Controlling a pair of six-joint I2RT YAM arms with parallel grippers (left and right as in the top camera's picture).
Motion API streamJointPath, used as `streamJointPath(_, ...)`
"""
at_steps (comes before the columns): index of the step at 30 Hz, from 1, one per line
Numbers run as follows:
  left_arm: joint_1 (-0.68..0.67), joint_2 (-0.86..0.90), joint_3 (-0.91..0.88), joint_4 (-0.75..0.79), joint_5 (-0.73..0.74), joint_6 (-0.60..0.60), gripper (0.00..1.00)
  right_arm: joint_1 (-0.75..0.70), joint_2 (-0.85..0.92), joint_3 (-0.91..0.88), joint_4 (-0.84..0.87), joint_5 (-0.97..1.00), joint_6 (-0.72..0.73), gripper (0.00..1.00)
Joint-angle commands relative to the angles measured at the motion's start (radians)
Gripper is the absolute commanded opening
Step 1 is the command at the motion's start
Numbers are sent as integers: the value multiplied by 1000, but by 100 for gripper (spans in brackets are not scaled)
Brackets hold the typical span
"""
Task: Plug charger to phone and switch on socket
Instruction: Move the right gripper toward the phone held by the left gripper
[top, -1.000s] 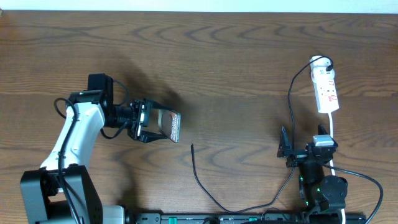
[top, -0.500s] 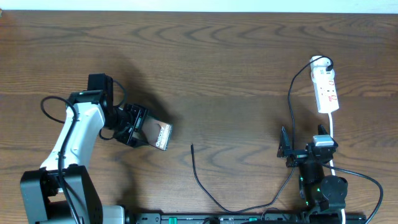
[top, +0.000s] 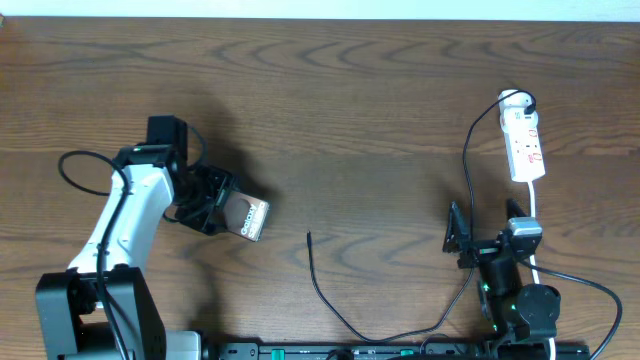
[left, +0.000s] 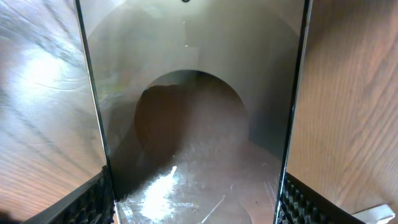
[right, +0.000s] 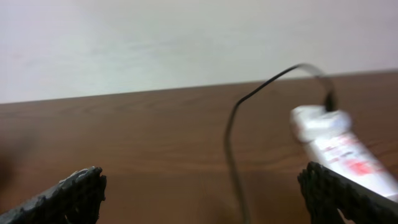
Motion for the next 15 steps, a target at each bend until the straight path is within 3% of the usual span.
streamJointPath(1,-42,-30,3,21,-6,-69,7,0,-3,15,-31,-150,185,99)
streamJointPath(7,-100,-30,3,65,-6,-111,8,0,98,127,-72,-230,217,99)
streamJointPath(15,-110,-30,3,69,-6,-157,7,0,515,425,-193,-418,214,99)
